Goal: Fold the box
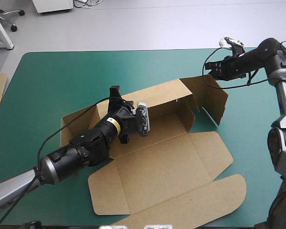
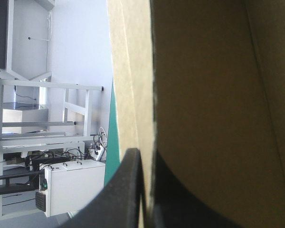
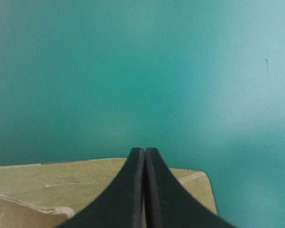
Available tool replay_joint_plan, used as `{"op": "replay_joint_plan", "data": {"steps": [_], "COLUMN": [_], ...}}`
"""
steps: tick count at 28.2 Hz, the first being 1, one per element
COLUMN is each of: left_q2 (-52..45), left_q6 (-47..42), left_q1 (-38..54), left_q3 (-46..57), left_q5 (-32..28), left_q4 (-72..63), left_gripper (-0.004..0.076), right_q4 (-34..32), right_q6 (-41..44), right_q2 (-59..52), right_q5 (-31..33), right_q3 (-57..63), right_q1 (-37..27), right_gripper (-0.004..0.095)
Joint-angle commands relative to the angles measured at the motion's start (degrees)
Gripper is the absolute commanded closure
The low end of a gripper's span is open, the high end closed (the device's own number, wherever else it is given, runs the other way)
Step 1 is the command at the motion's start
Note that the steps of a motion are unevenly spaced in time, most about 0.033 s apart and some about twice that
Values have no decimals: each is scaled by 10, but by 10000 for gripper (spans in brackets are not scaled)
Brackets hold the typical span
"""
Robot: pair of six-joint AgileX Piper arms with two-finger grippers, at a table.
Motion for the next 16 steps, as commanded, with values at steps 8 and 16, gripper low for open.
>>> {"op": "replay_joint_plan", "data": {"steps": [8,16], "left_q2": [-6,-6], "left_q6": [-13,-14], "left_q1": [-7,-7], "left_q3": [-5,-5], "left_q5": [-29,-38], "left_q4": [-21,-20], "left_gripper": [738,738], "right_q4": [55,54], "right_q6": [-15,-35], "right_q2": [-37,-76], "right_q5": [24,24], "right_q3": [-2,76], "right_q1": [0,0], "right_gripper": [942,942]}}
